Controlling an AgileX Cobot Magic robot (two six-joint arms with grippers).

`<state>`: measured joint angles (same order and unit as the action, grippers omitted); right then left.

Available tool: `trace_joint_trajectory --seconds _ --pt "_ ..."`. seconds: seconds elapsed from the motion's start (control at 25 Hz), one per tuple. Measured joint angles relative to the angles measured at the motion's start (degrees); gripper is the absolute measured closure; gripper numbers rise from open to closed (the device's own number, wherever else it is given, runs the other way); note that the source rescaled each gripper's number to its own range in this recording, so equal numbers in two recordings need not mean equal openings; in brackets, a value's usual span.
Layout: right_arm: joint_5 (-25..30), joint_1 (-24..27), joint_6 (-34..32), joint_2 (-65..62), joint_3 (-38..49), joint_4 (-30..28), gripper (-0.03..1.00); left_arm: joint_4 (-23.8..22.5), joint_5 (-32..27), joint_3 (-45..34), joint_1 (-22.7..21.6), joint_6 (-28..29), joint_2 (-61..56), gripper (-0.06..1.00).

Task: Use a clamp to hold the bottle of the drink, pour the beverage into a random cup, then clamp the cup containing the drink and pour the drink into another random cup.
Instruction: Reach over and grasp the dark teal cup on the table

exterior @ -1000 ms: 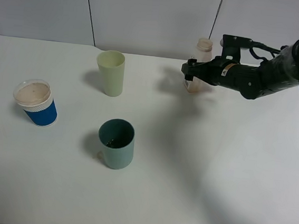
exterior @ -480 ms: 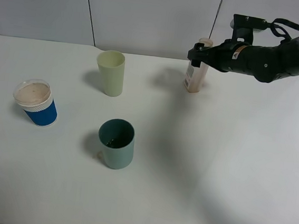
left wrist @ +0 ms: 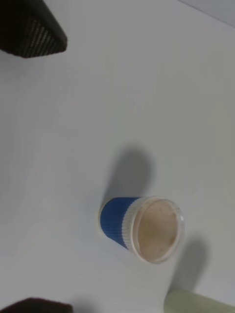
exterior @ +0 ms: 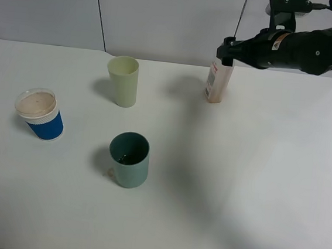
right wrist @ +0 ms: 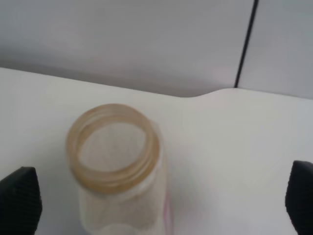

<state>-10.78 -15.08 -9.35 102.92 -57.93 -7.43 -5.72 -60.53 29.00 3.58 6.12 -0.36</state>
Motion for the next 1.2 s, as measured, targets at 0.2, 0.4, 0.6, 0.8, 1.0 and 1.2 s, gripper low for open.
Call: trace_joint_trajectory --seconds 0.2,0.4,0.6,0.8,1.0,1.2 --pt "6.4 0.0 1.8 -5.9 0.0 -1.1 -0.03 0.0 0.0 0.0 0.0 0.0 0.0 -0.06" --pt "12.2 0.0 3.5 -11.5 0.0 -1.1 -0.03 0.0 0.0 0.0 0.0 0.0 0.0 -0.06" --pt "17.7 0.0 7.9 -16.8 0.0 -0.9 -0.03 0.0 0.0 0.0 0.0 0.0 0.0 -0.06" --pt "27.1 0.0 9.8 -22.4 0.0 -1.0 -0.03 0.0 0.0 0.0 0.0 0.0 0.0 -0.06" --pt "34.0 0.0 11.3 -28.2 0.0 -1.3 -0.03 0.0 0.0 0.0 0.0 0.0 0.0 -0.06" --pt "37.7 0.0 12.1 -33.6 0.0 -2.5 -0.03 0.0 0.0 0.0 0.0 0.0 0.0 -0.06"
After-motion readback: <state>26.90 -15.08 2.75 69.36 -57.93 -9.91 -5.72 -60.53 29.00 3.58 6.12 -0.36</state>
